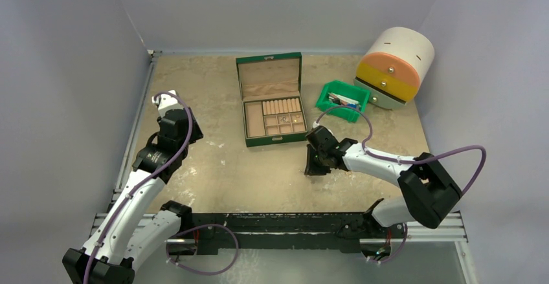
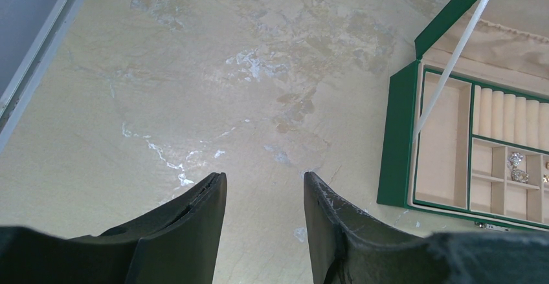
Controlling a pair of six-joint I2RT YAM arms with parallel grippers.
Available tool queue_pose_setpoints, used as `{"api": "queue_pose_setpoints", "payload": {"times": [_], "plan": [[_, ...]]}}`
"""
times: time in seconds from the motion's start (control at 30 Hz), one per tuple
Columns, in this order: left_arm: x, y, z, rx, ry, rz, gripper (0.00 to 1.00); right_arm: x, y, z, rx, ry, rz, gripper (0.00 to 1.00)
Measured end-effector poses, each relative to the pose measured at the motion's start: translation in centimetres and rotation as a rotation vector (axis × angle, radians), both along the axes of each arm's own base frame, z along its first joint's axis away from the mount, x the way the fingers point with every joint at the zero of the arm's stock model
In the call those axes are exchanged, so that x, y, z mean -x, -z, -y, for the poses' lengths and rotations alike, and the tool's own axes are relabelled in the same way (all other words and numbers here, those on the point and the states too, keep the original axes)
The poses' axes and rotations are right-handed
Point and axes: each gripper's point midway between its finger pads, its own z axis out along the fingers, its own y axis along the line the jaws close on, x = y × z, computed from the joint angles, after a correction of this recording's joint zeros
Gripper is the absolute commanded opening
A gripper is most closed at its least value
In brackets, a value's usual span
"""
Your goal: Organize the mixed jewelry
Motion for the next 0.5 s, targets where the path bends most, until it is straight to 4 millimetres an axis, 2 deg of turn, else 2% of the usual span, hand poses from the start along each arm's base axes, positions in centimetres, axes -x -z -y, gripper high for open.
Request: {"api": "queue_pose_setpoints", "payload": {"times": [0.3, 0.5], "plan": [[0.00, 0.00, 0.00, 0.000, 0.000, 0.000, 0.47, -0.10, 0.29, 0.07, 0.014, 0.009, 0.005, 0.21], [0.00, 0.00, 0.00, 0.000, 0.000, 0.000, 0.47, -0.09, 0.32, -0.12, 0.014, 0.009, 0.009, 0.11]]}}
